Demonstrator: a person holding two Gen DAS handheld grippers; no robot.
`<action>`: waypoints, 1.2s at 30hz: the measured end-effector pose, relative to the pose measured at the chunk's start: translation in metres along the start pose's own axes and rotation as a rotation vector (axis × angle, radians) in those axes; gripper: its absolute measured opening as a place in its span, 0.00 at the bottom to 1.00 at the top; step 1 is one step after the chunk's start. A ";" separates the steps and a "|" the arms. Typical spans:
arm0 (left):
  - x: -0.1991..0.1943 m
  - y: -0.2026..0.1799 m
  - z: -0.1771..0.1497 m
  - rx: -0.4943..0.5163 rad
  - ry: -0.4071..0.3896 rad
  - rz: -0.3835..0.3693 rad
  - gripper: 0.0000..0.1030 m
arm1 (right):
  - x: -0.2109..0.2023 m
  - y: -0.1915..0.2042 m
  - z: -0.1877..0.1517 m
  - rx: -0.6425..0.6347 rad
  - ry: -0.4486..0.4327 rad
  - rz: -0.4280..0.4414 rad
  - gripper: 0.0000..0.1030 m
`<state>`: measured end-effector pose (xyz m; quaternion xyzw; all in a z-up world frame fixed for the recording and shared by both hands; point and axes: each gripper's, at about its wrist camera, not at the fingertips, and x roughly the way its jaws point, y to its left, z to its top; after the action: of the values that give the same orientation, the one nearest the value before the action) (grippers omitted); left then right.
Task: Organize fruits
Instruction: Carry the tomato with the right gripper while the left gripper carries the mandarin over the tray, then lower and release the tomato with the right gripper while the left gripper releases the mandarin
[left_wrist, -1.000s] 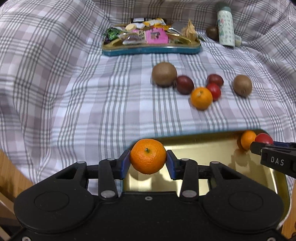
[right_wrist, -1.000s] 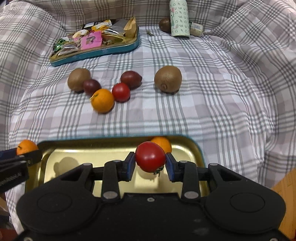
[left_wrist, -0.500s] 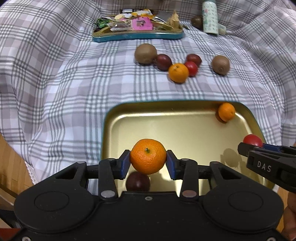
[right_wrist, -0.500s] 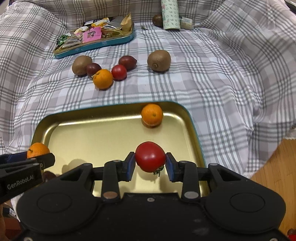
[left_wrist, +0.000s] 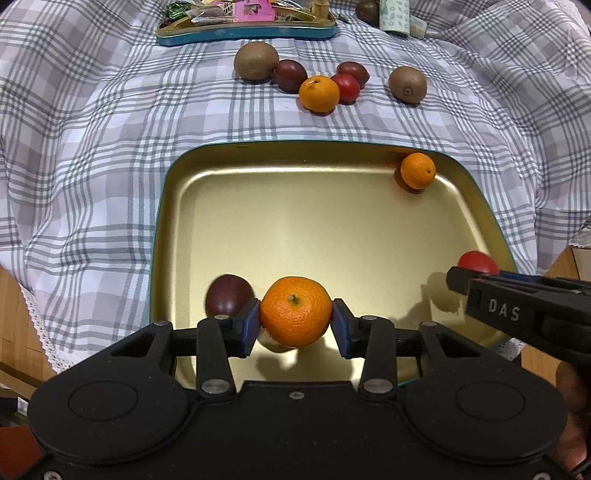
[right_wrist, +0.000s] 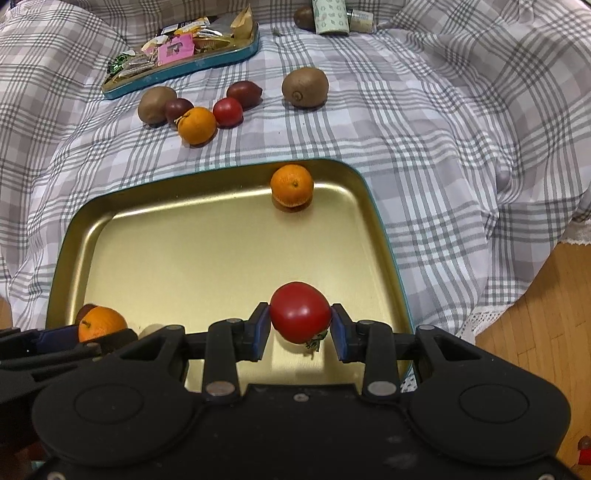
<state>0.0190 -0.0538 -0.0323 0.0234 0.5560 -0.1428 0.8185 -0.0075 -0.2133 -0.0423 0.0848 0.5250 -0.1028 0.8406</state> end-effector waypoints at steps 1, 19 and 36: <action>-0.001 0.000 0.000 0.000 -0.003 -0.002 0.47 | 0.000 0.000 -0.001 0.000 0.003 0.003 0.34; 0.002 -0.007 0.000 0.023 0.018 -0.024 0.48 | 0.007 -0.004 -0.003 -0.008 0.026 -0.051 0.35; -0.007 -0.002 0.001 -0.003 -0.027 0.014 0.47 | 0.007 -0.007 -0.003 0.011 0.033 -0.028 0.35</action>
<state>0.0167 -0.0546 -0.0256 0.0242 0.5447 -0.1366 0.8271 -0.0084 -0.2197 -0.0500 0.0839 0.5393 -0.1159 0.8299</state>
